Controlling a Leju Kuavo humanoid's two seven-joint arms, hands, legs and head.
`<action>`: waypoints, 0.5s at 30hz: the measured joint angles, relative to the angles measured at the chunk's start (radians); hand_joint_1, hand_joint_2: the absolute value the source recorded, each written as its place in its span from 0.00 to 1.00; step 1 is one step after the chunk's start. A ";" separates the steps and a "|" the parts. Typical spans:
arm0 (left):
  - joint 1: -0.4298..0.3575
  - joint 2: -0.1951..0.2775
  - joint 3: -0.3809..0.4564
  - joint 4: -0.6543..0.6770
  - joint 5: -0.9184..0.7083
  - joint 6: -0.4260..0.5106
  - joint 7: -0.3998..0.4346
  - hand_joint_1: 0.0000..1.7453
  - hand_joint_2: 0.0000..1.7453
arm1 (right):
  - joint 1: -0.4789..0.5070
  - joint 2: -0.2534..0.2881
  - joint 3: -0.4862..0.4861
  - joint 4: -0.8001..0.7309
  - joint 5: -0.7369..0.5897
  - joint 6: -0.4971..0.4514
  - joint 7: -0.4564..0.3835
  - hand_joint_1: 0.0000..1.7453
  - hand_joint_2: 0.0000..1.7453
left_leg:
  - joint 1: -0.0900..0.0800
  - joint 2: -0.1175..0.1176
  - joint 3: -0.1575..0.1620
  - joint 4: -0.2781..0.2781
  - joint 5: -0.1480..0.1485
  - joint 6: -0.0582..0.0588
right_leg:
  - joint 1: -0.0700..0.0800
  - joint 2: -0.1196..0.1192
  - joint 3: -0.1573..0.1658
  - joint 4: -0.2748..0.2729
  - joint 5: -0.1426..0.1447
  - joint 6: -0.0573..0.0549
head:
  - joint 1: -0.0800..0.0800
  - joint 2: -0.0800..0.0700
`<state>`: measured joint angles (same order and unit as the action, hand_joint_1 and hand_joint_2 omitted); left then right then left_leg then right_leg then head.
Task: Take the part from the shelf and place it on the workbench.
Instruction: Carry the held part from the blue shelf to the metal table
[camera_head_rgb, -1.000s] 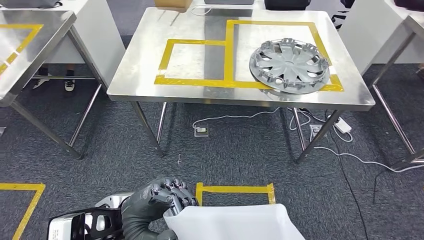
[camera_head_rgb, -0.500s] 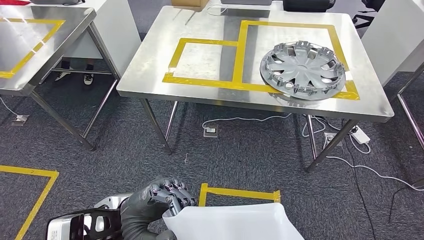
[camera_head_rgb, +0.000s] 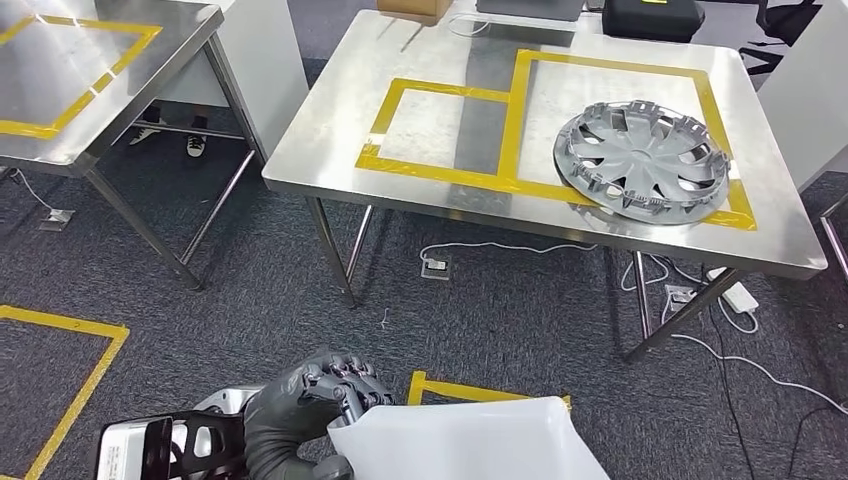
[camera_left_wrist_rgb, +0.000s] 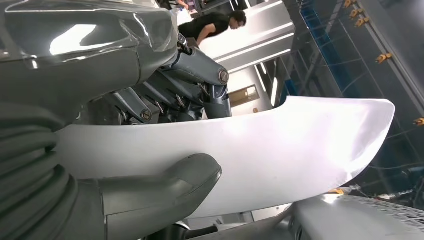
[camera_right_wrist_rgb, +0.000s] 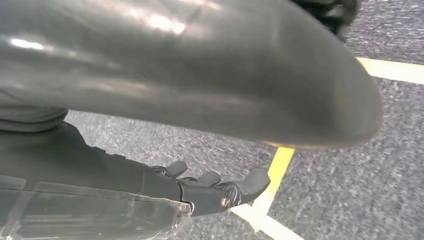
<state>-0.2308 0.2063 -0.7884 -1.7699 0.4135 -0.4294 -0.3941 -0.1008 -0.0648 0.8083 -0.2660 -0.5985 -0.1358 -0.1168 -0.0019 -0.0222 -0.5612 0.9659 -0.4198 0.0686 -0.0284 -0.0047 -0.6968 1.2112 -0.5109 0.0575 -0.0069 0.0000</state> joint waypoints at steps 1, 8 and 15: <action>0.000 0.000 -0.001 0.001 0.000 0.000 0.000 1.00 1.00 | 0.000 -0.001 0.000 0.000 0.000 0.000 0.000 0.00 0.00 | 0.002 -0.003 0.003 0.007 -0.008 -0.007 | -0.004 0.000 0.031 -0.078 0.038 0.013 | 0.000 0.000; 0.000 0.001 -0.005 0.004 0.005 0.000 0.001 1.00 1.00 | -0.001 0.001 -0.003 0.000 0.002 0.000 0.000 0.00 0.00 | 0.005 -0.003 -0.009 0.060 -0.059 -0.045 | -0.005 0.005 0.103 -0.205 0.074 -0.034 | -0.001 0.000; 0.005 0.004 -0.008 0.006 0.009 0.000 0.001 1.00 1.00 | 0.000 0.002 -0.005 0.000 0.005 0.001 0.000 0.00 0.00 | 0.011 0.020 -0.169 0.291 -0.090 -0.052 | 0.007 0.004 0.149 -0.206 0.037 -0.053 | -0.006 0.000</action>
<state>-0.2255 0.2100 -0.7961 -1.7636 0.4222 -0.4297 -0.3934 -0.1009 -0.0628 0.8031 -0.2663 -0.5934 -0.1350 -0.1167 0.0094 -0.0025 -0.7304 1.2573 -0.5098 0.0163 -0.0215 -0.0002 -0.5474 1.0048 -0.4739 0.0043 -0.0129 0.0000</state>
